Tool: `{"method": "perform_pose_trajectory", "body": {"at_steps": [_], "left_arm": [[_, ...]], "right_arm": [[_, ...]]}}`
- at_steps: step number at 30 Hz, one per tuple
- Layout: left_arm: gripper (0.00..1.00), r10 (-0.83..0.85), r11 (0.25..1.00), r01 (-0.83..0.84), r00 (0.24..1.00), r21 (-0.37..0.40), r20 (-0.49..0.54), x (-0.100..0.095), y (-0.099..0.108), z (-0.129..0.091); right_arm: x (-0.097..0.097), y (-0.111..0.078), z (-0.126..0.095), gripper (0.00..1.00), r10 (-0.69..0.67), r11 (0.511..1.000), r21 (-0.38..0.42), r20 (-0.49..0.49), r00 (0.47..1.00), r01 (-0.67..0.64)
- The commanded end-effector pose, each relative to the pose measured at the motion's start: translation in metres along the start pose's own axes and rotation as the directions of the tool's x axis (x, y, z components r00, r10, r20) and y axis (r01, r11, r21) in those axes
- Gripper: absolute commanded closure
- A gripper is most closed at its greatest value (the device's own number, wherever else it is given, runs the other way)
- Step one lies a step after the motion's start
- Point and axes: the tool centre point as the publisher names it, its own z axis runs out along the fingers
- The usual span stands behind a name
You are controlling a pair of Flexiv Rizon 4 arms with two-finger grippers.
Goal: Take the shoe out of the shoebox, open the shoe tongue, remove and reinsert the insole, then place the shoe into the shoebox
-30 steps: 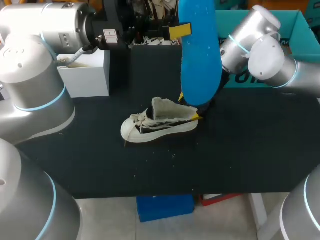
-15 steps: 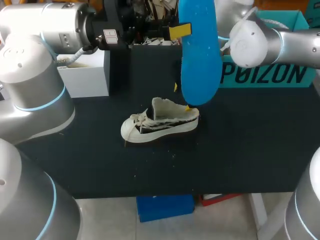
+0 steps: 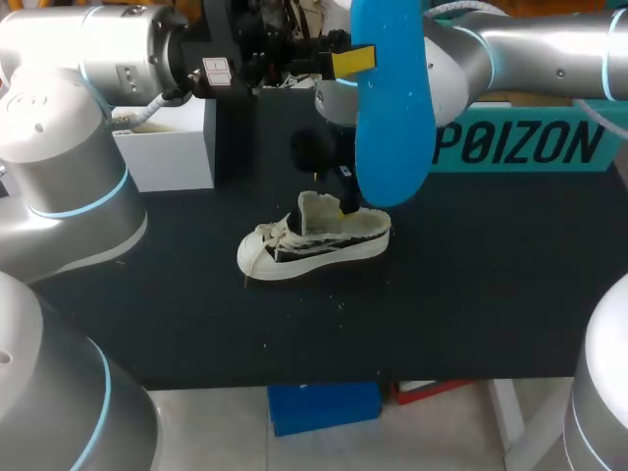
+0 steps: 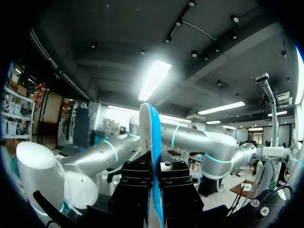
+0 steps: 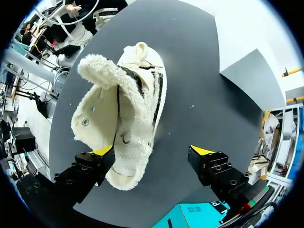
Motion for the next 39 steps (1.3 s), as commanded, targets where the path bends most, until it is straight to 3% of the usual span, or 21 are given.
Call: {"method": "perform_pose_trajectory", "body": {"at_steps": [1, 11, 14, 19, 22, 39], "left_arm": [[1.00, 0.003, 1.000, -0.003, 1.000, 0.002, 0.004, 0.000, 0.001, 0.002], [1.00, 0.003, 1.000, -0.003, 1.000, 0.002, 0.004, 0.000, 0.001, 0.002], [1.00, 0.003, 1.000, -0.003, 1.000, 0.002, 0.004, 0.000, 0.001, 0.002], [1.00, 0.003, 1.000, -0.003, 1.000, 0.002, 0.004, 0.000, 0.001, 0.002], [1.00, 0.003, 1.000, -0.003, 1.000, 0.002, 0.004, 0.000, 0.001, 0.002], [1.00, 0.003, 1.000, -0.003, 1.000, 0.002, 0.004, 0.000, 0.001, 0.002]], "right_arm": [[-0.005, 0.011, 0.006, 0.00, -0.009, 0.994, 0.112, -0.003, 1.000, 0.009], [-0.005, 0.021, 0.018, 0.03, -0.028, 0.996, 0.086, -0.017, 0.999, 0.029], [-0.004, 0.021, 0.021, 0.45, -0.023, 0.997, 0.072, -0.020, 1.000, 0.024], [-0.004, 0.026, 0.027, 0.71, -0.052, 0.998, 0.025, -0.032, 0.998, 0.053], [-0.003, 0.029, 0.029, 1.00, -0.105, 0.994, -0.013, -0.048, 0.993, 0.105], [-0.002, 0.030, 0.030, 1.00, -0.124, 0.992, -0.023, -0.050, 0.991, 0.123]]}}
